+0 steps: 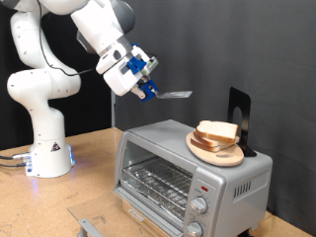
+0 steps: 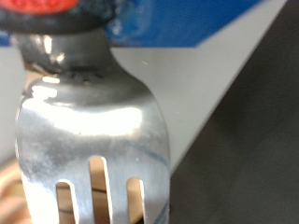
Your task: Make a piece of toast with the oven
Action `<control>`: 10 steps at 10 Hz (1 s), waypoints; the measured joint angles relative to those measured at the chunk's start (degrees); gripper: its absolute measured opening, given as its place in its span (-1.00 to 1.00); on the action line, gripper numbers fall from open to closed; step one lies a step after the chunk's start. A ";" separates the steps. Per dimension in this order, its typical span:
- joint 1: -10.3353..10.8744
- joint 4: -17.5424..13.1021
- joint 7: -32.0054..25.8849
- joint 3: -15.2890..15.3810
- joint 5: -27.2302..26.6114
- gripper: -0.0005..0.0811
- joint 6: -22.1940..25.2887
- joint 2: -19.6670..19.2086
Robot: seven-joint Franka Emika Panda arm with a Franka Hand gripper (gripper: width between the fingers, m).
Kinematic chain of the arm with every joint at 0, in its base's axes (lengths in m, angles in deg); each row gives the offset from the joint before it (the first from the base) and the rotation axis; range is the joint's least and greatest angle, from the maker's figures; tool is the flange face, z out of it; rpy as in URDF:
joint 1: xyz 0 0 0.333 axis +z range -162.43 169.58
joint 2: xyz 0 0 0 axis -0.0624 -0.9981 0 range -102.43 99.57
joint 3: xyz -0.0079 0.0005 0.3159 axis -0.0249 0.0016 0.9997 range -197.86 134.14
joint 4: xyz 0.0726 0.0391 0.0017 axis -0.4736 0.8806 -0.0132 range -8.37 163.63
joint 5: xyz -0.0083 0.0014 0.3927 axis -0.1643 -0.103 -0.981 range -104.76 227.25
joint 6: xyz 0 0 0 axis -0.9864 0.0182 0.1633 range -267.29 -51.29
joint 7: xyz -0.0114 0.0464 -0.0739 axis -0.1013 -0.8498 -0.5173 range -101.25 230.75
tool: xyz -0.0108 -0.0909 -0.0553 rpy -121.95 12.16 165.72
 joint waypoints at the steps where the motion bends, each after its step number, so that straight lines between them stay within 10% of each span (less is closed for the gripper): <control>1: -1.66 0.87 3.27 0.94 1.43 0.09 -0.09 0.61; 10: -12.27 -1.56 9.06 -1.33 14.95 0.09 17.19 2.99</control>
